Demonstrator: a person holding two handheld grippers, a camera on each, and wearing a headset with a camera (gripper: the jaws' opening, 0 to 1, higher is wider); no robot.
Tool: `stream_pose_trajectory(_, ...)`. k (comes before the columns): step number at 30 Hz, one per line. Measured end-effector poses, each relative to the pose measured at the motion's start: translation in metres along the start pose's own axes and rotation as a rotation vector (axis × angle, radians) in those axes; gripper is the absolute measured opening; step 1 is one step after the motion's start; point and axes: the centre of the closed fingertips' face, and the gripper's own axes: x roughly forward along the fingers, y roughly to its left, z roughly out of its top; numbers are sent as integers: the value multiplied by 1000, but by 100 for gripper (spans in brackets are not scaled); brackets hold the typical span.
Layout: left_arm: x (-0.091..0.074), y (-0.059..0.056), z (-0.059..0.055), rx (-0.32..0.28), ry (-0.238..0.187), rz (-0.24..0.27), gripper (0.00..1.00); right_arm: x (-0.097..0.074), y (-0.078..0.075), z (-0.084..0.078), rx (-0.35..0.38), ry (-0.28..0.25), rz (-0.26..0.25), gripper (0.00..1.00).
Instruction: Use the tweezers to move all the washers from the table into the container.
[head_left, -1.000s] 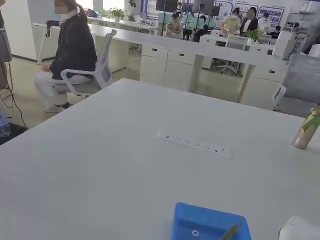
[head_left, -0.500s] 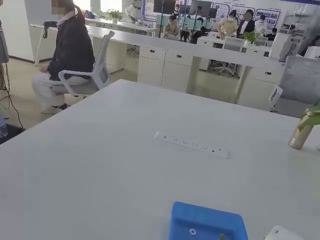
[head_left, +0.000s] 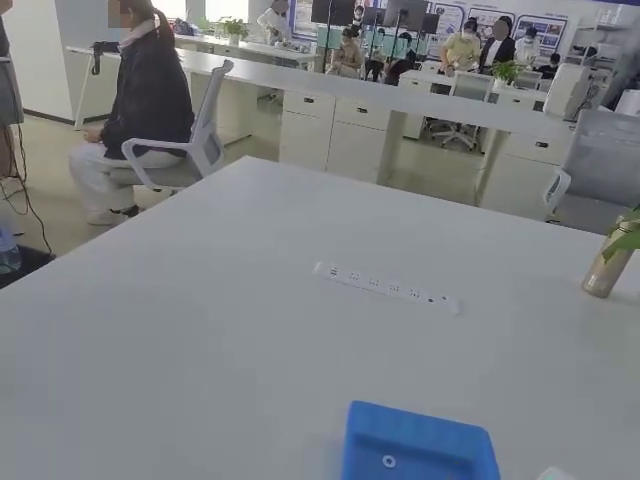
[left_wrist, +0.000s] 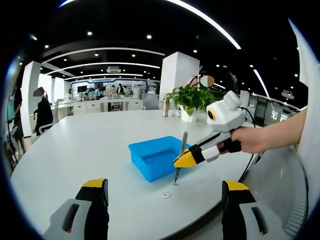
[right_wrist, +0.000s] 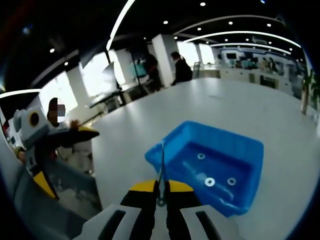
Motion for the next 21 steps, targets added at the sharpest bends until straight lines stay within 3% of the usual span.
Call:
stream_pose_trajectory(5, 0, 0, 0, 1, 0, 0, 96, 0, 4, -1, -20, 8, -5, 3)
stream_pose_trajectory(14, 0, 0, 0, 1, 1, 1, 96, 1, -3, -3, -44, 7, -9, 3)
stream_pose_trajectory(21, 0, 0, 0, 1, 4, 0, 96, 3, -4, -5, -111, 13, -11, 3)
